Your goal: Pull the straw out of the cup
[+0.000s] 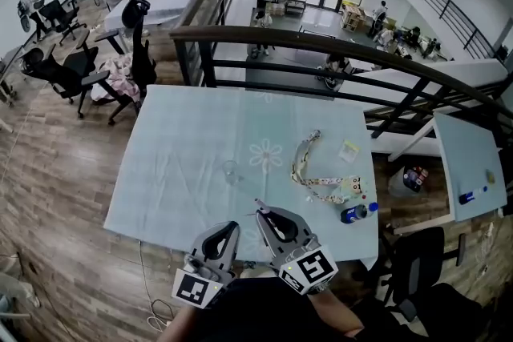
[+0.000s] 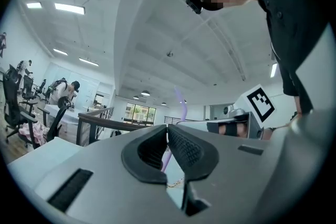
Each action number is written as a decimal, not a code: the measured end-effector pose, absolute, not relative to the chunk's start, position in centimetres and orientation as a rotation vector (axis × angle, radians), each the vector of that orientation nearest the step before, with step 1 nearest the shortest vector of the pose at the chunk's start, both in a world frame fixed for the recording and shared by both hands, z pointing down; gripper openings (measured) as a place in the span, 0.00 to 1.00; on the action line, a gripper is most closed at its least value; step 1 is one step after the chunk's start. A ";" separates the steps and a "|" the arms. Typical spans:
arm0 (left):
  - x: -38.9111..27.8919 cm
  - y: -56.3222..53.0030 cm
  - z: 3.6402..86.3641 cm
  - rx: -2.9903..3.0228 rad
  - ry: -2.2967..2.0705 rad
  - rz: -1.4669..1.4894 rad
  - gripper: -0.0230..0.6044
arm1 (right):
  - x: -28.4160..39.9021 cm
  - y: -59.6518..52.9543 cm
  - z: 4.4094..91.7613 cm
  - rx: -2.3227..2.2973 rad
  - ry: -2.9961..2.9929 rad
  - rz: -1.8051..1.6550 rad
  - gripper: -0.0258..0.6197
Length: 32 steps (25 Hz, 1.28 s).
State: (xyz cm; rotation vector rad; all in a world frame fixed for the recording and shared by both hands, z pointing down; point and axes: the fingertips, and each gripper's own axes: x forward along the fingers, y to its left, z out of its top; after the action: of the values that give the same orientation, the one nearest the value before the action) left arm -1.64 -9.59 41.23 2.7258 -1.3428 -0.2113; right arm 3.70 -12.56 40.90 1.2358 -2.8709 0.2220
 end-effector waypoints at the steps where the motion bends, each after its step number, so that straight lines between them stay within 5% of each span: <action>1: -1.5 -9.4 41.0 2.730 -1.347 -0.217 0.07 | 3.8 -12.3 40.6 1.237 -2.875 0.213 0.10; 32: -1.8 -6.0 39.2 2.735 -1.446 -0.321 0.07 | 3.2 -8.0 39.1 1.166 -2.912 0.054 0.10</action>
State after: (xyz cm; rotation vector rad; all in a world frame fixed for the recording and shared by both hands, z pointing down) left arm -1.82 -6.03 39.20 2.7346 -1.4465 -0.3212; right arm 3.15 -8.02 39.14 1.1659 -2.9116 0.0540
